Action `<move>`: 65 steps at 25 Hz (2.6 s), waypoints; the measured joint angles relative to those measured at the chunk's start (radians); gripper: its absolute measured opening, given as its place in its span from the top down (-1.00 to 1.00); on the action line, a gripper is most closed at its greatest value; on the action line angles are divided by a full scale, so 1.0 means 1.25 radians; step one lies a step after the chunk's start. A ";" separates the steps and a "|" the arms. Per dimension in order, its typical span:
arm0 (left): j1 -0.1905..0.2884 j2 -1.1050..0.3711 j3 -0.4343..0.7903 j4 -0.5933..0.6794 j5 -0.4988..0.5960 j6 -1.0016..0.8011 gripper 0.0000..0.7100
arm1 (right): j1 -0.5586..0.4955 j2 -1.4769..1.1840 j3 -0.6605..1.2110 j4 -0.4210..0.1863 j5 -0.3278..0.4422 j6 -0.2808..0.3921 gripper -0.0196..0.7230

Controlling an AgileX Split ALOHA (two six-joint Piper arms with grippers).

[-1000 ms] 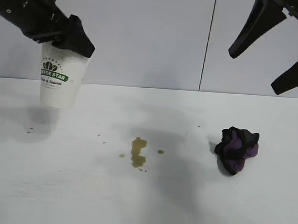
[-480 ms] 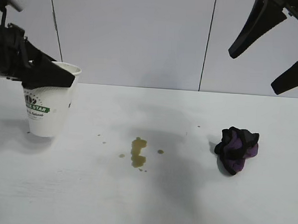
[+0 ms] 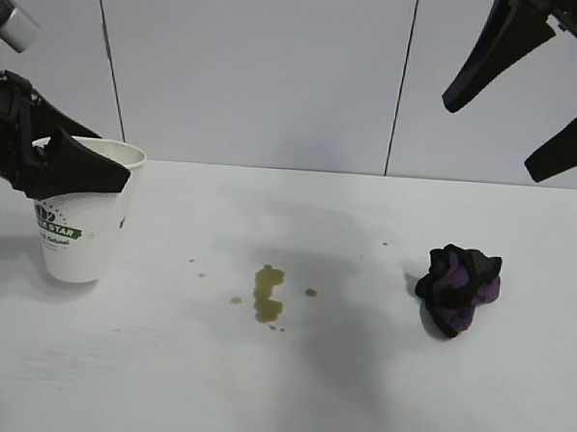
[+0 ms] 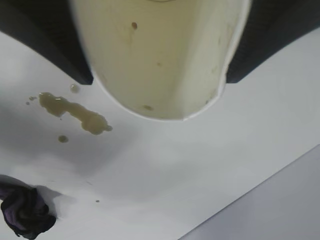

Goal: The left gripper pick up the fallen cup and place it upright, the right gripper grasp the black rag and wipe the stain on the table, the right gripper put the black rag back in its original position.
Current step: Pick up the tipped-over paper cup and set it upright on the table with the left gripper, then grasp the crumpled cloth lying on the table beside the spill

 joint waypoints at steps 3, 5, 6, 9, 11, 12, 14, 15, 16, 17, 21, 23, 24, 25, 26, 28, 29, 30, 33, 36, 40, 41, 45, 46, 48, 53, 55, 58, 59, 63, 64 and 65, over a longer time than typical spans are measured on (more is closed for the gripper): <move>0.000 0.020 0.000 0.000 0.014 0.002 -0.44 | 0.000 0.000 0.000 0.000 -0.003 0.000 -0.52; 0.000 0.026 0.000 0.000 0.015 0.004 -0.44 | 0.000 0.000 0.000 0.000 -0.005 0.000 -0.52; 0.000 0.028 0.000 0.000 0.015 0.006 -0.44 | 0.000 0.000 0.000 0.000 -0.007 0.000 -0.52; 0.000 0.029 0.000 0.000 0.015 0.007 -0.44 | 0.000 0.000 0.000 0.000 -0.012 0.000 -0.52; 0.000 0.029 0.000 0.000 0.015 0.007 -0.44 | 0.000 0.000 0.000 0.000 -0.015 0.000 -0.52; 0.000 0.029 0.000 0.000 0.015 0.005 -0.44 | 0.000 0.000 0.000 0.000 -0.016 0.000 -0.52; 0.000 0.030 0.000 0.000 0.015 0.000 -0.55 | 0.000 0.000 0.000 0.000 -0.019 0.000 -0.52; 0.000 0.030 0.000 0.000 0.015 -0.003 -0.67 | 0.000 0.000 0.000 0.000 -0.020 0.000 -0.52; 0.000 0.030 0.000 0.000 0.013 -0.007 -0.77 | 0.000 0.000 0.000 0.000 -0.021 0.000 -0.52; 0.000 0.030 0.000 0.000 0.009 -0.012 -0.83 | 0.000 0.000 0.000 0.000 -0.021 0.000 -0.52; 0.000 0.030 0.000 0.000 -0.009 -0.032 -0.93 | 0.000 0.000 0.000 0.000 -0.021 0.000 -0.52; 0.000 0.030 0.000 0.017 -0.012 -0.044 -0.94 | 0.000 0.000 0.000 0.000 -0.021 0.000 -0.52; 0.000 0.030 0.000 0.025 -0.015 -0.057 -0.95 | 0.000 0.000 0.000 0.000 -0.021 0.000 -0.52; 0.000 0.030 0.000 0.034 -0.021 -0.065 -0.95 | 0.000 0.000 0.000 0.000 -0.021 0.000 -0.52; 0.000 0.030 0.000 0.042 -0.028 -0.074 -0.95 | 0.000 0.000 0.000 0.000 -0.021 0.000 -0.52; 0.000 0.026 0.000 0.063 -0.048 -0.092 -0.95 | 0.000 0.000 0.000 0.000 -0.021 0.000 -0.52; 0.000 0.023 0.000 0.077 -0.062 -0.100 -0.95 | 0.000 0.000 0.000 0.000 -0.021 0.000 -0.52; 0.000 0.015 0.000 0.094 -0.076 -0.113 -0.95 | 0.000 0.000 0.000 0.000 -0.021 0.000 -0.52; 0.000 -0.014 0.000 0.167 -0.116 -0.166 -0.95 | 0.000 0.000 0.000 0.000 -0.023 0.000 -0.52; 0.000 -0.032 0.000 0.254 -0.135 -0.237 -0.95 | 0.000 0.000 0.000 0.000 -0.026 0.000 -0.52; 0.000 -0.043 0.000 0.342 -0.143 -0.314 -0.95 | 0.000 0.000 0.000 0.001 -0.035 0.000 -0.52; 0.000 -0.044 0.000 0.366 -0.147 -0.338 -0.95 | 0.000 0.000 0.000 0.001 -0.035 0.000 -0.52; 0.000 -0.046 0.000 0.487 -0.169 -0.485 -0.95 | 0.000 0.000 0.000 0.001 -0.035 0.000 -0.52; 0.000 -0.046 0.000 0.524 -0.171 -0.540 -0.95 | 0.000 0.000 0.000 0.001 -0.035 0.000 -0.52; 0.000 -0.047 0.000 0.630 -0.172 -0.660 -0.95 | 0.000 0.000 0.000 0.001 -0.035 0.000 -0.52; 0.001 -0.072 0.000 0.981 -0.170 -1.110 -0.95 | 0.000 0.000 0.000 0.001 -0.035 0.000 -0.52; 0.012 -0.102 -0.002 1.153 -0.170 -1.330 -0.92 | 0.000 0.000 0.000 0.001 -0.034 0.000 -0.52; 0.064 -0.176 -0.031 1.356 -0.167 -1.650 -0.87 | 0.000 0.000 0.000 0.001 -0.030 0.000 -0.52; 0.085 -0.211 -0.042 1.416 -0.167 -1.741 -0.86 | 0.000 0.000 0.000 0.001 -0.028 0.000 -0.52; 0.199 -0.374 -0.094 1.496 -0.167 -1.933 -0.85 | 0.000 0.000 0.000 0.001 -0.027 0.000 -0.52; 0.225 -0.423 -0.105 1.493 -0.168 -1.949 -0.85 | 0.000 0.000 0.000 0.001 -0.027 0.000 -0.52; 0.249 -0.464 -0.113 1.484 -0.172 -1.956 -0.85 | 0.000 0.000 0.000 0.001 -0.026 0.000 -0.52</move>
